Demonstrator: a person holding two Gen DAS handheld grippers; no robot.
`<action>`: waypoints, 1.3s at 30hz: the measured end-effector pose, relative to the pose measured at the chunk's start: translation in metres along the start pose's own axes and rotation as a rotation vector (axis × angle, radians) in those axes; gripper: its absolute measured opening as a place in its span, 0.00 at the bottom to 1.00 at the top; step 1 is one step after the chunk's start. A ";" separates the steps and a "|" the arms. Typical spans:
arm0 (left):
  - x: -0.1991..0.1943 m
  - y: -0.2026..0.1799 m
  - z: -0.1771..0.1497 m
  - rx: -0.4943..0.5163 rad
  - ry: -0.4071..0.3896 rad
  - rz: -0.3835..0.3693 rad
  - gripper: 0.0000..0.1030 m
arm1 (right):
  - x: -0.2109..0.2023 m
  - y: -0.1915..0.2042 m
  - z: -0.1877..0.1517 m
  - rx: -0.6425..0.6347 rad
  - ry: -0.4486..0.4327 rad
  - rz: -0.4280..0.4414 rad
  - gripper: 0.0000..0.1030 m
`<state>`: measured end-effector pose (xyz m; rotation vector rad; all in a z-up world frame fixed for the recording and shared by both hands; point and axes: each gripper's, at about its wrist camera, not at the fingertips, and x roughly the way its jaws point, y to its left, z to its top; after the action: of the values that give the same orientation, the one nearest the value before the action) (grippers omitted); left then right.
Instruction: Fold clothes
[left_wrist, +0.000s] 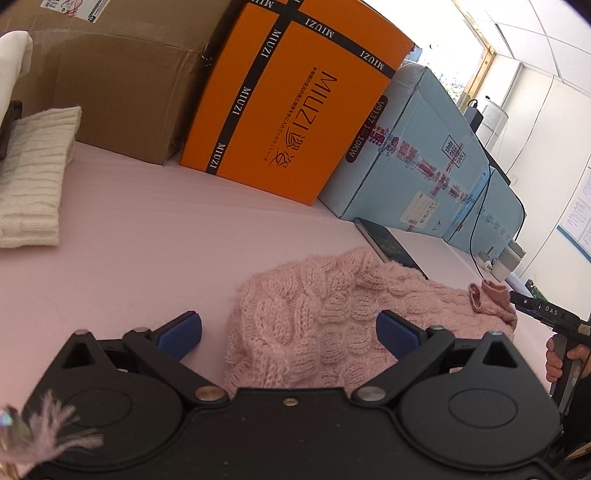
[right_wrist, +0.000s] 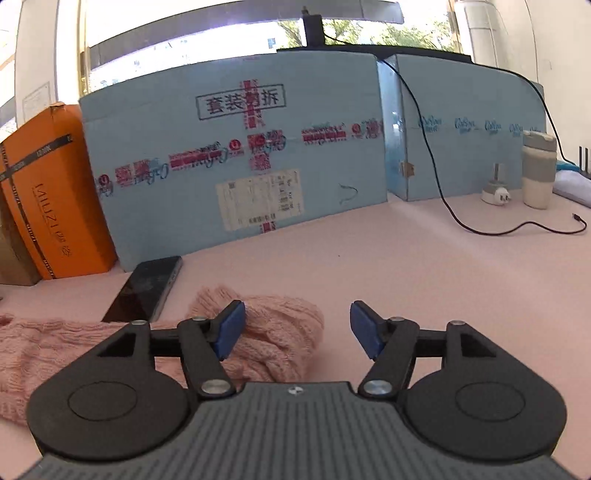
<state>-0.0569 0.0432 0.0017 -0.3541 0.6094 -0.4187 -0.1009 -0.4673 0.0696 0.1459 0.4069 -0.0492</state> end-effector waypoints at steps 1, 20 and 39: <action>0.000 0.000 0.000 -0.001 -0.001 -0.001 1.00 | -0.002 0.008 0.000 -0.013 -0.009 0.030 0.78; 0.003 -0.009 -0.002 0.035 0.023 -0.051 1.00 | 0.040 0.023 -0.016 -0.136 0.118 -0.159 0.48; -0.011 -0.039 0.028 0.330 -0.111 0.092 0.21 | -0.004 -0.007 0.014 0.141 -0.171 -0.284 0.17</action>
<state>-0.0582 0.0206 0.0447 -0.0333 0.4372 -0.4005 -0.0997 -0.4763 0.0830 0.2202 0.2509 -0.3683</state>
